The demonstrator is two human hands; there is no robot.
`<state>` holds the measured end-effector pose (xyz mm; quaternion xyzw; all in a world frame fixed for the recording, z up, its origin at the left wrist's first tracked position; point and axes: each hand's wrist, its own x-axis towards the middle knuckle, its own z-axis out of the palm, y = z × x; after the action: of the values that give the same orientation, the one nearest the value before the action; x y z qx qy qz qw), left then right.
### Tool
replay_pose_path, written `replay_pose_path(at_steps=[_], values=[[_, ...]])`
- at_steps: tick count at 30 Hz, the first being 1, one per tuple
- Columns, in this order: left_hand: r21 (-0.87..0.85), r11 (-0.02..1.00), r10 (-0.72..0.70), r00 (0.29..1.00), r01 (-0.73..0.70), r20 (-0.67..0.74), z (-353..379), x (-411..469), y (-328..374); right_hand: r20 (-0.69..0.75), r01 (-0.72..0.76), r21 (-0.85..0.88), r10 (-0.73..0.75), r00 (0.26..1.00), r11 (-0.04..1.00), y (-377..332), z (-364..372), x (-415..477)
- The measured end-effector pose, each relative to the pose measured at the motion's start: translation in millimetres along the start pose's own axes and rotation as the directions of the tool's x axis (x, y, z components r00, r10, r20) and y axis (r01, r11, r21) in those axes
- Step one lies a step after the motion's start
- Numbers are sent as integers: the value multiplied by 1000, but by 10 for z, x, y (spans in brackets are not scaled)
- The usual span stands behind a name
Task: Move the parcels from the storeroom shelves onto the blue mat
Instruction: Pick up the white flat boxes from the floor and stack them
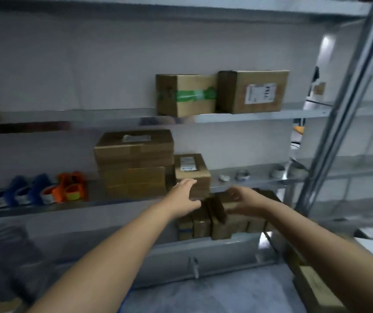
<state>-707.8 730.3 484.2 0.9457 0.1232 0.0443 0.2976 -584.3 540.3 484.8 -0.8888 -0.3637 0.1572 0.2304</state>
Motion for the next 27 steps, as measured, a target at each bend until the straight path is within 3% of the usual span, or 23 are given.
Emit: replay_pose_path(at_steps=[6,12,19,27], values=[[7,972,229,952,-236,205,1206,681,1152,-209,-247,172,280,937,954,1586,-591,-850],[-89,922,384,862,-377,331,2130,1444,2003,-377,-488,288,566,734,824,2908,-1050,-1437],[-170,871,486,766,-460,421,3031,2573,2546,-333,-618,399,735,591,678,3853,-1288,-1271],[-202,884,461,715,-422,525,3896,3583,3105,-269,-715,530,890,369,457,4789,-1473,-1455]])
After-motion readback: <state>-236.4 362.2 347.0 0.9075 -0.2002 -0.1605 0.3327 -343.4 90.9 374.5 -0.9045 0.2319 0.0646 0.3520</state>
